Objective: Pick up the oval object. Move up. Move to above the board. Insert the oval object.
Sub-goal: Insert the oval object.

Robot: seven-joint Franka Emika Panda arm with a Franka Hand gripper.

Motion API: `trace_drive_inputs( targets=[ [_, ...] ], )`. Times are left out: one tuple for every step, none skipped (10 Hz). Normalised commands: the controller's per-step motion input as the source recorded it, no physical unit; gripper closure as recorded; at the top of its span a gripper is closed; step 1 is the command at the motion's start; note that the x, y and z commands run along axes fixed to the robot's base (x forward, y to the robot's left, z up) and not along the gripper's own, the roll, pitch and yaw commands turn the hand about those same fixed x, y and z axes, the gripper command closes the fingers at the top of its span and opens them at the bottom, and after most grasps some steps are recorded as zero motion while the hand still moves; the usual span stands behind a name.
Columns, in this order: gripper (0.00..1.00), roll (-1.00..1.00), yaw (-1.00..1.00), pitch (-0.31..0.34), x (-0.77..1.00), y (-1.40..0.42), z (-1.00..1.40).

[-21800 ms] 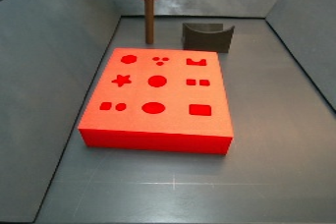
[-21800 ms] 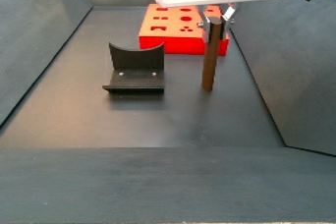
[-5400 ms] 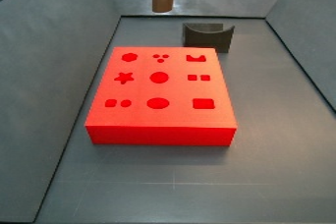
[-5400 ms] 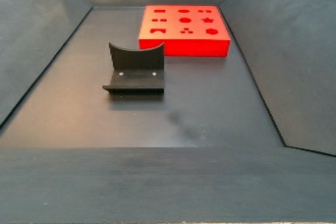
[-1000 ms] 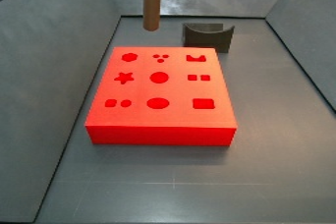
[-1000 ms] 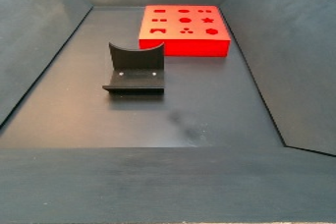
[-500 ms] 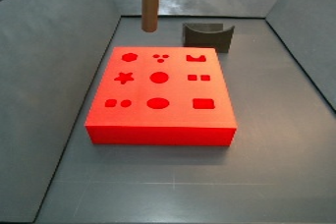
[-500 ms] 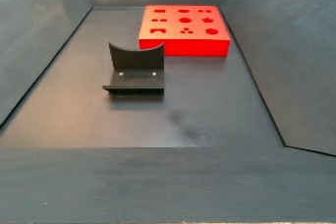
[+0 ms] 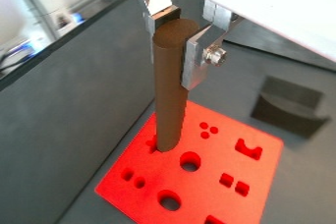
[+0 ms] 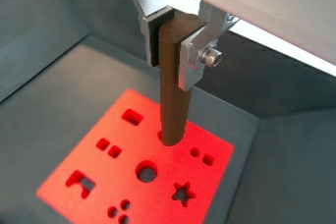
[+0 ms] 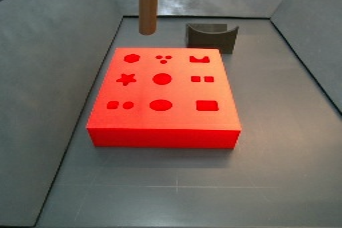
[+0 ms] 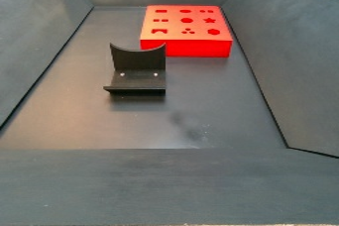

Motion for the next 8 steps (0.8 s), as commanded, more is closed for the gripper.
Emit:
trace_drive_inputs(
  targets=[
    [1.0,0.0,-1.0,0.0,0.0,-0.04,0.0],
    [1.0,0.0,-1.0,0.0,0.0,-0.04,0.0],
    [1.0,0.0,-1.0,0.0,0.0,-0.02,0.0],
    [1.0,0.0,-1.0,0.0,0.0,-0.01,0.0],
    [1.0,0.0,-1.0,0.0,0.0,-0.01,0.0],
    [1.0,0.0,-1.0,0.0,0.0,-0.01,0.0],
    [1.0,0.0,-1.0,0.0,0.0,-0.01,0.0],
    [1.0,0.0,-1.0,0.0,0.0,-0.01,0.0]
  ],
)
